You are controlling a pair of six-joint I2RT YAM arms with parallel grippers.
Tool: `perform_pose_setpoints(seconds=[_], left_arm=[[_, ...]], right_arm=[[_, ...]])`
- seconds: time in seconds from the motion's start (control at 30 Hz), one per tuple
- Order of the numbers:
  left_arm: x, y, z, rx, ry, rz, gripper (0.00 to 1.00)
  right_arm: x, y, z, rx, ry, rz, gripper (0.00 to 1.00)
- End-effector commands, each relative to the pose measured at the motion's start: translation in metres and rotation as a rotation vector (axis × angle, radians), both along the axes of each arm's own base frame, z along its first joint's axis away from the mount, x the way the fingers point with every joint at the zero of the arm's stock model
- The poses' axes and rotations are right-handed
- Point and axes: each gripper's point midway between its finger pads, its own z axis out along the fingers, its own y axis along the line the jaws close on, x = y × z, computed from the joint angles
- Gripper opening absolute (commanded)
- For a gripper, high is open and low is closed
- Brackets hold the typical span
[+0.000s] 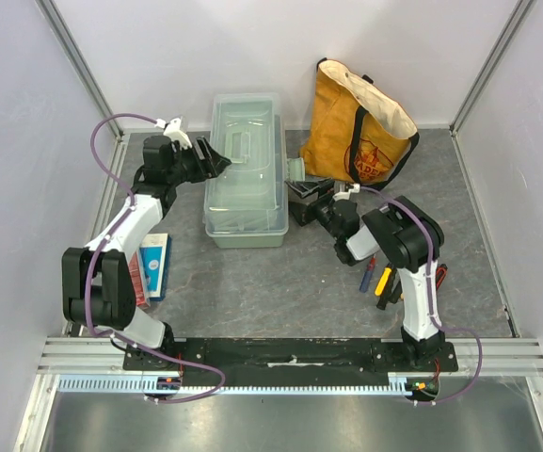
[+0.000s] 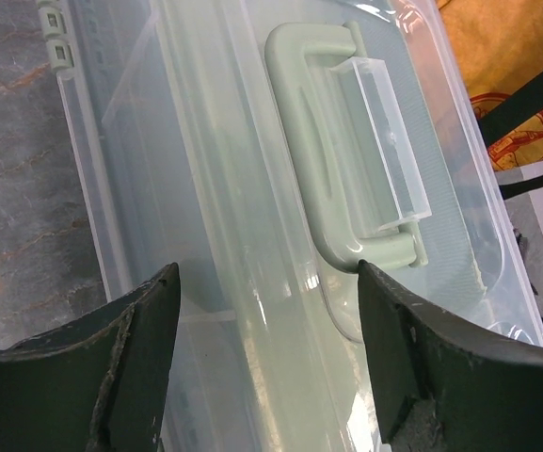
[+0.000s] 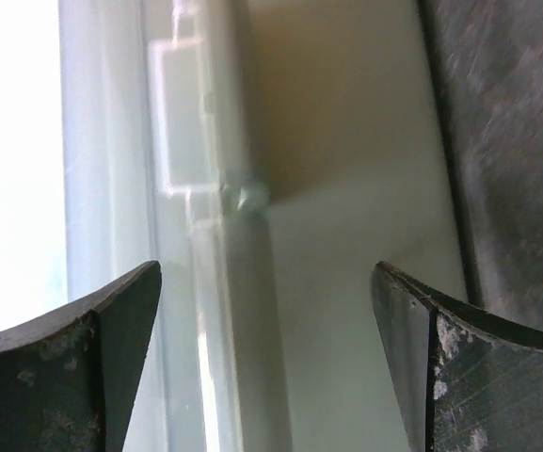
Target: Pack the tool kit
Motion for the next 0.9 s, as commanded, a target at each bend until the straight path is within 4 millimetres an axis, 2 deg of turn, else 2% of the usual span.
perform_pose_setpoints(seconds=[0.0, 0.1, 0.2, 0.33, 0.47, 0.53, 0.6, 0.67, 0.87], left_arm=[[-0.128, -0.045, -0.108, -0.003, 0.641, -0.232, 0.74], [-0.109, -0.042, -0.079, 0.018, 0.556, -0.214, 0.75], [-0.090, -0.035, -0.046, 0.047, 0.458, -0.175, 0.77], [-0.067, -0.018, -0.008, 0.059, 0.351, -0.105, 0.79], [-0.053, -0.009, 0.016, 0.066, 0.284, -0.062, 0.79], [-0.049, -0.008, 0.023, 0.070, 0.261, -0.057, 0.79], [-0.046, -0.006, 0.029, 0.071, 0.249, -0.041, 0.79], [-0.045, -0.005, 0.037, 0.064, 0.230, -0.030, 0.79], [-0.046, 0.007, 0.065, 0.046, 0.160, 0.030, 0.79]], right_arm=[[-0.043, 0.016, 0.078, 0.003, -0.257, 0.151, 0.98], [-0.041, 0.002, 0.079, -0.137, -0.233, 0.153, 0.98], [-0.035, -0.001, 0.075, -0.386, -0.175, 0.238, 0.98], [-0.020, -0.019, 0.099, -0.683, -0.160, 0.216, 0.98], [-0.009, -0.024, 0.139, -0.810, -0.230, 0.181, 0.98], [-0.009, -0.015, 0.159, -0.861, -0.281, 0.191, 0.95], [-0.009, 0.005, 0.180, -0.906, -0.347, 0.220, 0.92], [-0.011, 0.026, 0.192, -0.945, -0.386, 0.261, 0.88], [-0.018, 0.072, 0.195, -1.010, -0.426, 0.339, 0.73]])
